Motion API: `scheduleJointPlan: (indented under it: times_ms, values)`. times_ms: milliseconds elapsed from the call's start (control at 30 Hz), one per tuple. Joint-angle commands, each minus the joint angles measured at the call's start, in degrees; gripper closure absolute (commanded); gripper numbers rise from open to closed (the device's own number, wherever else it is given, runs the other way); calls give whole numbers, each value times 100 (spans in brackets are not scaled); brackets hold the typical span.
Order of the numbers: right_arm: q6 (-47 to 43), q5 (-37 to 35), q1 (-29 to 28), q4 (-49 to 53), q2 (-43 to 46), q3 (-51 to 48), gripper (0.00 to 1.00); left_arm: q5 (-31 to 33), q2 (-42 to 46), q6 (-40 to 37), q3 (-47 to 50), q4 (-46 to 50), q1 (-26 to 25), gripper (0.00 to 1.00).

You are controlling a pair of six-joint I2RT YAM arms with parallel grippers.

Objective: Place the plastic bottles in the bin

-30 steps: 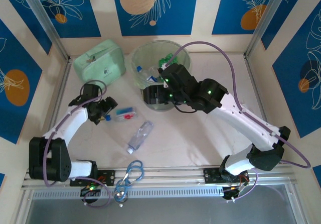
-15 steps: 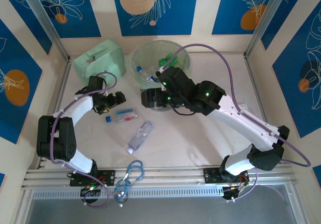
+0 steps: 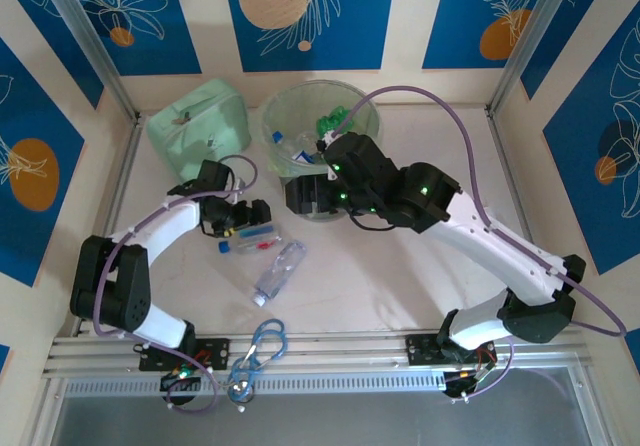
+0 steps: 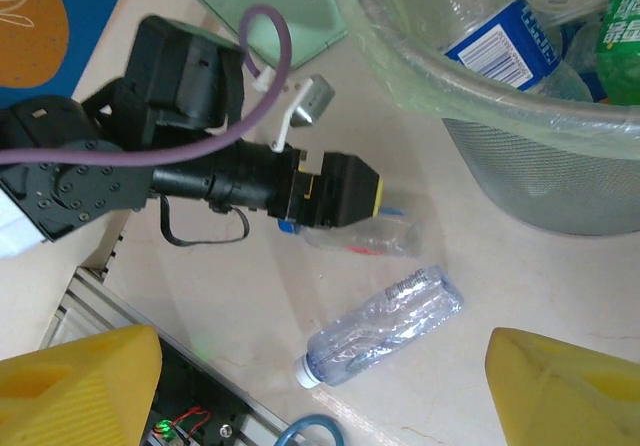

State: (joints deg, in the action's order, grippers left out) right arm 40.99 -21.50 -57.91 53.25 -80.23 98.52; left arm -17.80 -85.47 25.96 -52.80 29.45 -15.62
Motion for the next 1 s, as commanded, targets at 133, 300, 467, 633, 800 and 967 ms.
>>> scheduleJointPlan:
  times_ms: [133,300,467,633,800,967]
  values:
    - [189,-68,146,-8,373,-230,14,216,386,-396,212,670,-394,2]
    - [229,-22,219,-50,450,-340,10,272,692,-495,399,871,-601,0]
    - [259,49,254,-56,426,-326,10,646,703,-465,502,963,-848,0]
    - [269,71,279,-74,438,-349,10,1041,570,-387,553,1000,-1066,2]
    - [308,153,283,-140,418,-395,11,1279,471,-217,531,934,-1075,9]
    - [338,174,328,-166,480,-481,13,1307,393,-76,712,730,-1101,12]
